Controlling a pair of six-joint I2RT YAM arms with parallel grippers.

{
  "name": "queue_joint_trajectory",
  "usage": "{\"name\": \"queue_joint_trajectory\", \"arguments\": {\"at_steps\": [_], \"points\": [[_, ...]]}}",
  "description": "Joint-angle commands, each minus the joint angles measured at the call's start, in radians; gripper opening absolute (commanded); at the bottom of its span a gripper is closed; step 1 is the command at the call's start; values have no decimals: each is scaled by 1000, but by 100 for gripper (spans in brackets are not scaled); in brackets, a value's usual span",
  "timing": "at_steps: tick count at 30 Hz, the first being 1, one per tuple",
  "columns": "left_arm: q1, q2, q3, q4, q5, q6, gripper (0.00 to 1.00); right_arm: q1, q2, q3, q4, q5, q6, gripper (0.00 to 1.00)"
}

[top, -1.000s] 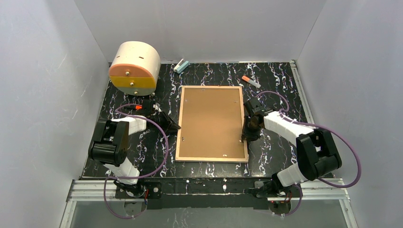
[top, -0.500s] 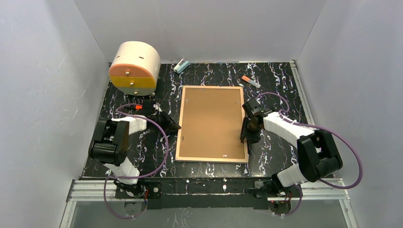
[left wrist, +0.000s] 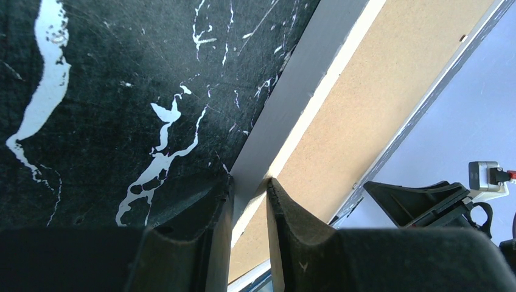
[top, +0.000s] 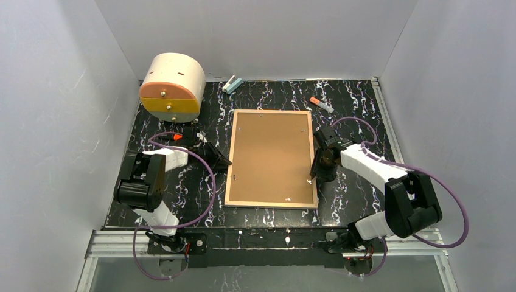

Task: Put the photo into the frame
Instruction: Install the photo frame at the center of the board.

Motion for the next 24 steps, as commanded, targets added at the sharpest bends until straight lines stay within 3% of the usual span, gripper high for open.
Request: {"name": "queue_joint_trajectory", "arguments": {"at_steps": [1,13,24], "points": [[-28,78,-44,-141,-176,37,0,-11,16,27,5,-10,-21,48],[-28,87,-40,-111,-153,-2,0,-11,76,4,-1,-138,-137,42],[-28,105,-59,-37,-115,-98,0,-11,113,-7,-22,-415,-247,35]]}}
